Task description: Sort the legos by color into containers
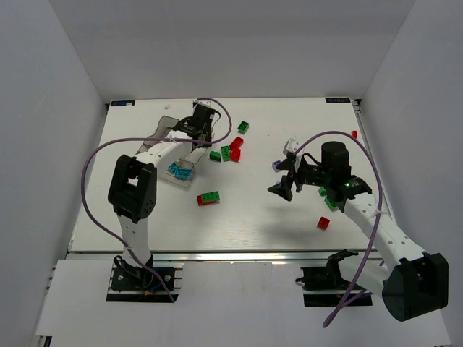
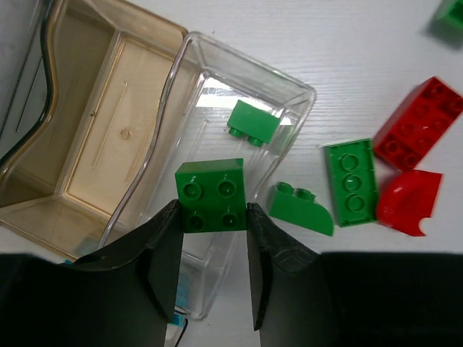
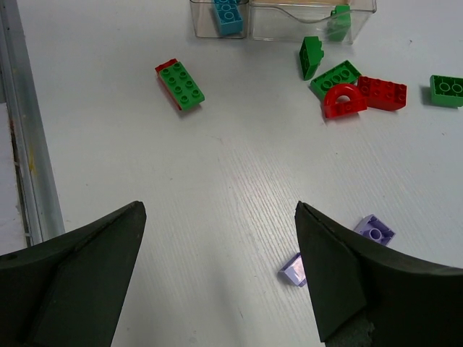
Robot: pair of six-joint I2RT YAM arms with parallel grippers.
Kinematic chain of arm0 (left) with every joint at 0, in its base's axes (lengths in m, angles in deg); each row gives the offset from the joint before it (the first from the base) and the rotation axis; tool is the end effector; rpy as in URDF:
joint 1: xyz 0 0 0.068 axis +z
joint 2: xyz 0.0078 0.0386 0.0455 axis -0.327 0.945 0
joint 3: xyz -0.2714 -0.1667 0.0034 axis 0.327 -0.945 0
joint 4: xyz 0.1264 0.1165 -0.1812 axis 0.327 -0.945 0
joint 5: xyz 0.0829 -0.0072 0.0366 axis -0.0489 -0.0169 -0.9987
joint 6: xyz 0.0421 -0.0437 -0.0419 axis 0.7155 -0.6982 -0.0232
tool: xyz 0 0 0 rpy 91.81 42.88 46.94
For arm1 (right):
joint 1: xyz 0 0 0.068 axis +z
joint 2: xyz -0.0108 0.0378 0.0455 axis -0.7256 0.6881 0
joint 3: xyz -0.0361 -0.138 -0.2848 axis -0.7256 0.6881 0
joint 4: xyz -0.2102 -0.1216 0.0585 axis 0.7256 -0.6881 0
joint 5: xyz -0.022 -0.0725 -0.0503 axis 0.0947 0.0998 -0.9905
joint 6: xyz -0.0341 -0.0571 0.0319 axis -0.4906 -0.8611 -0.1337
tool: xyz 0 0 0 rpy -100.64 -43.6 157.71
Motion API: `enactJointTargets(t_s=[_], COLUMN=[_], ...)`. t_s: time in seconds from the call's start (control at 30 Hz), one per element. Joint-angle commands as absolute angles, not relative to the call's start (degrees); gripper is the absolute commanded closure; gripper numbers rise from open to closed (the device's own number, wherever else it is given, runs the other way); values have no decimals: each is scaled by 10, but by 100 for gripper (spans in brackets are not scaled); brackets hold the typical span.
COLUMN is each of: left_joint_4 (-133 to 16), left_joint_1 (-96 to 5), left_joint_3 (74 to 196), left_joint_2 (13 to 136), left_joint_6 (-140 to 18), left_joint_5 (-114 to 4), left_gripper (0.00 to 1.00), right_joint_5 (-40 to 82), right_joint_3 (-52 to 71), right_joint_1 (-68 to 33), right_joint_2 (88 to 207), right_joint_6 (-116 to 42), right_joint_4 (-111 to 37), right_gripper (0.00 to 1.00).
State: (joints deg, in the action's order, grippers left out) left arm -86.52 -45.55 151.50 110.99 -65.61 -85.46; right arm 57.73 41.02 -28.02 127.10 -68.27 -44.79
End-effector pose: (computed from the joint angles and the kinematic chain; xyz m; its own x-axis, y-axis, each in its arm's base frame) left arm 0.4204 -0.1834 0.2683 -0.7021 0.0668 -0.7089 -0.0001 0.9956 0.0939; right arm 0.1906 0.1090 0.3256 -0.0264 -0.3201 -0.9470 -0.9174 0.3841 -0.1043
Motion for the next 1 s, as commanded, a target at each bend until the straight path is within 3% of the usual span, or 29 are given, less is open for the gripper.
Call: enactJointTargets(t_s=[0.0, 0.1, 0.13, 0.27, 0.43, 0.53, 0.57, 0.67, 0.77, 0.97], left_joint_4=[-872, -884, -889, -890, -891, -879, -879, -875, -863, -910], left_joint_1=[-447, -447, -447, -441, -447, -459, -459, -459, -459, -475], left_joint_3=[1540, 1553, 1553, 1549, 1549, 1533, 1529, 1515, 1496, 1525], left_joint_2=[1109, 1123, 1124, 1117, 1093, 1065, 1060, 1053, 1053, 1084], left_joint_6=[-651, -650, -650, -649, -650, -675, -693, -788, -907, -1090], left_joint_5=[-866, -861, -862, -860, -846, -815, -771, -709, -688, -743], left_gripper=[88, 67, 49, 29, 28, 61, 76, 83, 75, 34], right_joint_5=[585, 586, 586, 589, 589, 589, 589, 591, 589, 585], right_joint_3=[414, 414, 414, 414, 414, 414, 415, 415, 415, 415], right_joint_1=[-281, -282, -282, -282, -285, -283, -283, -283, -282, -285], right_joint_2=[1261, 1262, 1262, 1262, 1262, 1262, 1262, 1264, 1266, 1262], right_joint_6=[-687, -688, -688, -689, -690, -690, -690, -691, -691, -691], right_joint_4=[-427, -427, -427, -427, -427, -428, -428, -428, -427, -427], right_gripper=[11, 11, 11, 11, 11, 11, 11, 11, 11, 11])
